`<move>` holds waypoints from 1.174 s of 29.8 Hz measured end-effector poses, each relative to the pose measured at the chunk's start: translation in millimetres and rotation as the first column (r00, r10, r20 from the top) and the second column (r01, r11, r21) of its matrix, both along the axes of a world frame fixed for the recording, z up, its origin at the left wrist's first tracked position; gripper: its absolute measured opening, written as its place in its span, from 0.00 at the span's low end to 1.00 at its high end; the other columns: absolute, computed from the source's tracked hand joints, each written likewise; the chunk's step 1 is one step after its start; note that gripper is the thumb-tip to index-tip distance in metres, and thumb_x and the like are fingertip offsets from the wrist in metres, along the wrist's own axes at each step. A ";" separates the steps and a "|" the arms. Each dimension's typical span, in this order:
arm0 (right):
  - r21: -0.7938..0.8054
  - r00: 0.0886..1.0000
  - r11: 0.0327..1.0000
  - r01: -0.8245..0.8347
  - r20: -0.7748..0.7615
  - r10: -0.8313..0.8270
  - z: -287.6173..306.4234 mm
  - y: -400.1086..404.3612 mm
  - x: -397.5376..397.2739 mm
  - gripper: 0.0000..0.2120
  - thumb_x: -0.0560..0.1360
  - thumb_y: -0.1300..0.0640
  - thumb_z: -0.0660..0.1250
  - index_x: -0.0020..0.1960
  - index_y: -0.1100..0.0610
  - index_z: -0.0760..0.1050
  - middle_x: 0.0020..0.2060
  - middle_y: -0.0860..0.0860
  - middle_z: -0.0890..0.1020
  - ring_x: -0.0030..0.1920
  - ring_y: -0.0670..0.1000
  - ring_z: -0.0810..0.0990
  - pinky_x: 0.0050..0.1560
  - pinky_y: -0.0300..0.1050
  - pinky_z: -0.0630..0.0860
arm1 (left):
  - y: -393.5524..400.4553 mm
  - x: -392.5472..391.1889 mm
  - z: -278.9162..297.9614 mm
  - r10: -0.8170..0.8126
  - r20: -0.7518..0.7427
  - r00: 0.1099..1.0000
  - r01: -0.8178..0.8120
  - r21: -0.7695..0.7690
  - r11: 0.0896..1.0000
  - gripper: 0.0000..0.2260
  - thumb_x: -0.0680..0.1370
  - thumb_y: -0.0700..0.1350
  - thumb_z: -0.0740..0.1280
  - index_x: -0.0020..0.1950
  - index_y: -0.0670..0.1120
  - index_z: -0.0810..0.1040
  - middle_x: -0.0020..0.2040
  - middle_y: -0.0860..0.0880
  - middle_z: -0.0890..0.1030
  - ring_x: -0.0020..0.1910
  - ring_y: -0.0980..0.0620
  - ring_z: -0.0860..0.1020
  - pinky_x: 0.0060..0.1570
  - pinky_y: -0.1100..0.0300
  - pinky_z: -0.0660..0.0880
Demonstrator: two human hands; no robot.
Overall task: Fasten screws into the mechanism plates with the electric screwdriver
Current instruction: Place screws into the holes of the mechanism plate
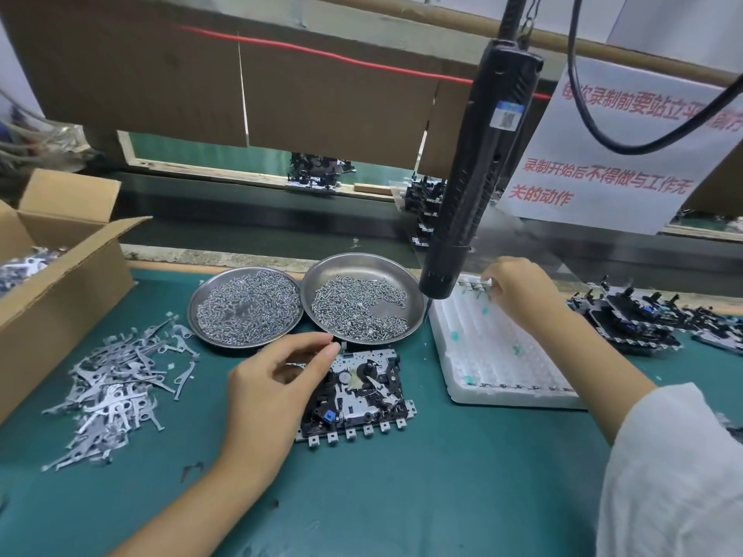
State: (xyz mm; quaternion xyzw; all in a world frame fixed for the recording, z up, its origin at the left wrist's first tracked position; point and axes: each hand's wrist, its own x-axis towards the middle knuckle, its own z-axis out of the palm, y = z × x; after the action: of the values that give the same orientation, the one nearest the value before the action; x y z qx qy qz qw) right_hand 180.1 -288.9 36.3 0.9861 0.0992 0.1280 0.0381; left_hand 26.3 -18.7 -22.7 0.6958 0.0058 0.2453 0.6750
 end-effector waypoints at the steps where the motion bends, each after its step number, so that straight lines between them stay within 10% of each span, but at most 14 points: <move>1: 0.024 1.000 1.000 0.006 0.005 -0.006 5.1 1.1 -3.3 0.12 0.73 0.73 0.59 0.46 0.64 0.80 0.45 0.58 0.79 0.46 0.61 0.77 0.47 0.53 0.75 | 0.1 -0.2 0.3 -0.002 0.002 1.000 0.002 -0.002 1.000 0.11 0.68 0.43 0.74 0.42 0.61 0.84 0.39 0.57 0.84 0.37 0.61 0.80 0.41 0.71 0.75; 4: 0.188 0.995 0.980 0.061 -0.089 -0.044 21.8 1.0 -22.3 0.17 0.72 0.74 0.60 0.28 0.61 0.72 0.31 0.51 0.72 0.33 0.53 0.72 0.39 0.43 0.69 | -0.7 -0.8 0.5 -0.023 -0.004 1.000 0.023 -0.010 1.000 0.09 0.67 0.46 0.74 0.42 0.60 0.84 0.39 0.57 0.84 0.37 0.62 0.80 0.40 0.72 0.74; 7: 0.481 0.944 0.873 0.083 -0.320 0.086 31.4 11.9 -61.7 0.10 0.71 0.69 0.69 0.37 0.56 0.82 0.30 0.46 0.82 0.33 0.51 0.82 0.34 0.36 0.76 | -2.6 -1.0 1.4 -0.043 -0.002 0.999 0.043 -0.030 0.999 0.07 0.66 0.48 0.73 0.42 0.58 0.85 0.39 0.56 0.84 0.37 0.63 0.80 0.40 0.73 0.73; 10: 0.869 0.854 0.481 0.118 -0.336 0.398 17.9 47.5 -102.0 0.07 0.69 0.67 0.73 0.41 0.55 0.84 0.35 0.51 0.86 0.39 0.48 0.85 0.41 0.35 0.78 | -4.2 -1.3 2.7 -0.074 0.011 0.997 0.074 -0.032 0.997 0.06 0.66 0.47 0.72 0.40 0.56 0.85 0.38 0.56 0.84 0.35 0.63 0.79 0.38 0.74 0.72; 14: 0.976 0.808 0.053 0.211 -0.205 0.553 -16.9 86.8 -118.0 0.09 0.70 0.65 0.71 0.48 0.56 0.83 0.41 0.53 0.86 0.43 0.48 0.85 0.44 0.33 0.77 | -5.9 -2.8 1.1 -0.099 0.014 0.995 0.099 0.026 0.995 0.08 0.67 0.47 0.72 0.44 0.57 0.84 0.39 0.56 0.84 0.36 0.62 0.78 0.39 0.72 0.72; 35: 0.987 0.837 -0.083 0.136 -0.070 0.542 -39.9 102.3 -131.0 0.09 0.70 0.68 0.72 0.50 0.62 0.82 0.44 0.54 0.86 0.43 0.49 0.85 0.44 0.34 0.78 | -9.2 -5.6 -1.7 -0.196 -0.011 0.981 0.196 0.089 0.977 0.07 0.68 0.44 0.71 0.45 0.49 0.83 0.41 0.54 0.85 0.40 0.59 0.81 0.41 0.69 0.76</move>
State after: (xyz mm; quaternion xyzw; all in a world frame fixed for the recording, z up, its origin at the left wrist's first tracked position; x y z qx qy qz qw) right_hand 49.1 -186.5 -3.6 0.6677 0.1378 -0.0743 -0.7278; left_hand 20.7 -27.8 -24.4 0.7227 -0.0730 0.1768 0.6641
